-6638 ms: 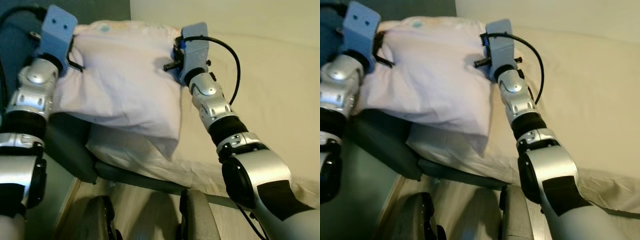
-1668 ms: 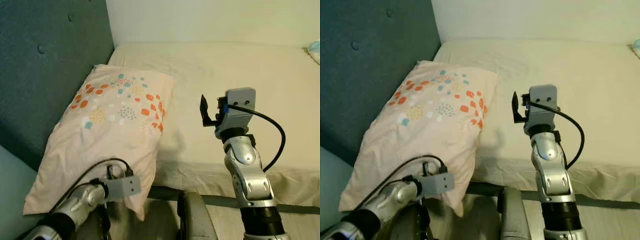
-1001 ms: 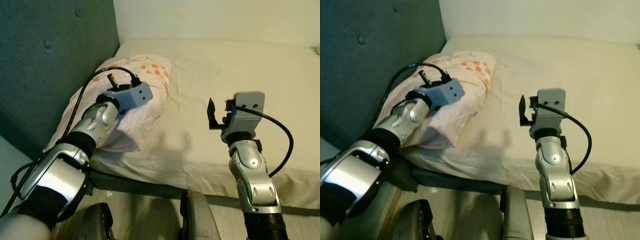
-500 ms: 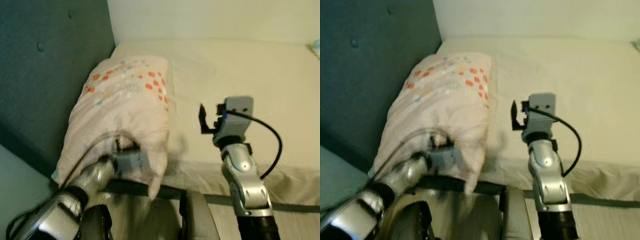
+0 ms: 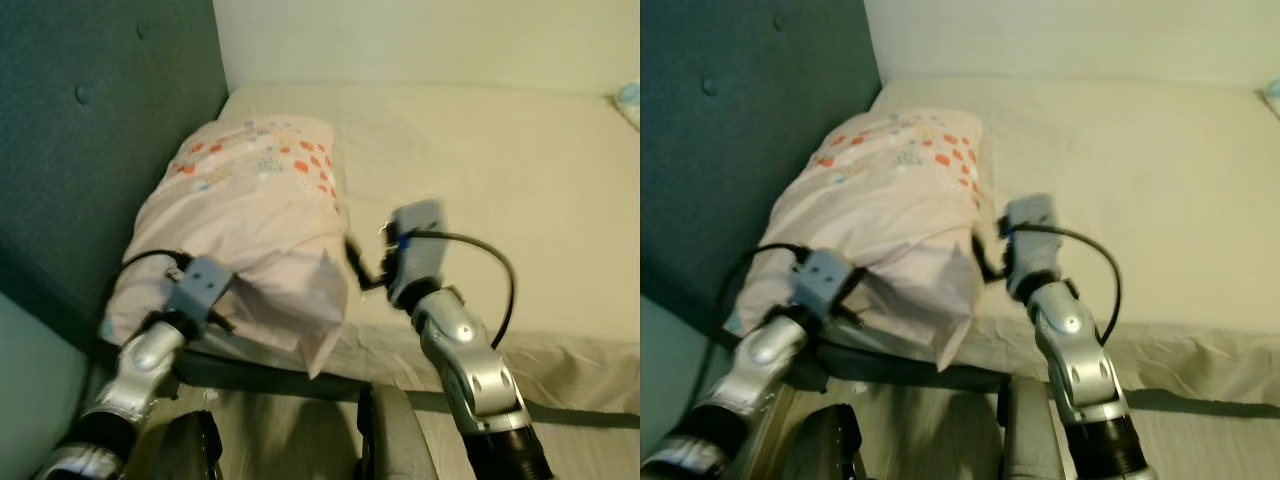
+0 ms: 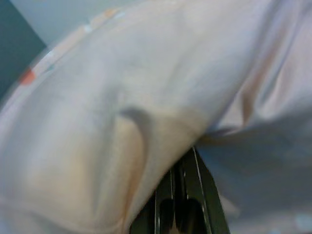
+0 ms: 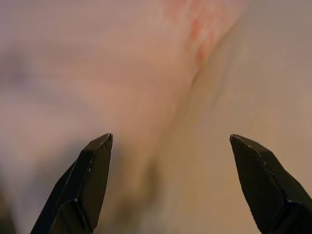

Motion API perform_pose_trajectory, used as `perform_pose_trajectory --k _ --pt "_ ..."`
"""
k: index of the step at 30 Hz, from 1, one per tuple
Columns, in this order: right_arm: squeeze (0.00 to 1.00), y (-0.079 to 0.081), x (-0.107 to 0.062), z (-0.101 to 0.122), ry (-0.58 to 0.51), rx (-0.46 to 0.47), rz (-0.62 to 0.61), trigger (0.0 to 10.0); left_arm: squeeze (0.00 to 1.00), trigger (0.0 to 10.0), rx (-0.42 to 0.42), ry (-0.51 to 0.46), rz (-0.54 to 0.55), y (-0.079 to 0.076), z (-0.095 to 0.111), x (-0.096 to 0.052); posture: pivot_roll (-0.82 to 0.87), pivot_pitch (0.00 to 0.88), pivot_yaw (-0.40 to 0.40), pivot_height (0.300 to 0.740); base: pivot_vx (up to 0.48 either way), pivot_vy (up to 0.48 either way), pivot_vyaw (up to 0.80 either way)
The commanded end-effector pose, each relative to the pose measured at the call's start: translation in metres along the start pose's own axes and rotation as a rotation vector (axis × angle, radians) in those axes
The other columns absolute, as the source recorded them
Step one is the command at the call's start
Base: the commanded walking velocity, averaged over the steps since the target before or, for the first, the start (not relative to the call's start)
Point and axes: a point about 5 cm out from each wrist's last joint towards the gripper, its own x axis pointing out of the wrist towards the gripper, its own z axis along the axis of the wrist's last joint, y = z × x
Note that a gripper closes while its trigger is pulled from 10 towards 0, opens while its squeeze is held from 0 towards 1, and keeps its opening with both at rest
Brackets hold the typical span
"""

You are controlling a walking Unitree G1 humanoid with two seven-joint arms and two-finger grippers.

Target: Clean up the room

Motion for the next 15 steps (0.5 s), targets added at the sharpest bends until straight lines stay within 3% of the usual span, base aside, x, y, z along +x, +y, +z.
perform_pose_trajectory --k 1,2,4,7,10,11,15 --pt "0.0 0.015 -0.006 -0.029 0.193 -0.038 0.158 10.0 0.0 0.0 -0.004 -0.006 -0.036 -0.002 0.003 -0.013 -0.09 0.178 -0.03 0.577 0.0 0.0 0.0" --pt "0.0 0.017 -0.01 -0.038 0.269 -0.018 0.192 10.0 0.0 0.0 -0.002 -0.008 -0.05 -0.004 0.004 -0.02 -0.09 0.168 -0.034 0.577 0.0 0.0 0.0" --pt "0.0 0.017 -0.01 -0.038 0.269 -0.018 0.192 10.0 0.0 0.0 -0.002 -0.008 -0.05 -0.004 0.004 -0.02 -0.09 0.168 -0.034 0.577 0.0 0.0 0.0" --pt "0.0 0.022 -0.02 -0.05 0.394 0.012 0.294 10.0 0.0 0.0 -0.036 -0.01 -0.125 -0.014 0.013 -0.039 -0.08 0.156 -0.037 0.577 0.0 0.0 0.0" --pt "0.0 0.023 -0.021 -0.051 0.404 0.002 0.315 10.0 0.0 0.0 -0.068 -0.012 -0.196 -0.022 0.018 -0.044 -0.08 0.15 -0.039 0.577 0.0 0.0 0.0" --pt "0.0 0.025 -0.021 -0.05 0.385 -0.008 0.338 10.0 0.0 0.0 -0.073 0.004 -0.311 -0.037 0.017 -0.044 -0.07 0.152 -0.048 0.577 0.0 0.0 0.0" --pt "0.0 0.028 -0.023 -0.046 0.369 -0.007 0.381 10.0 0.0 0.0 -0.046 0.065 -0.439 -0.055 0.005 -0.041 -0.08 0.157 -0.05 0.577 0.0 0.0 0.0"
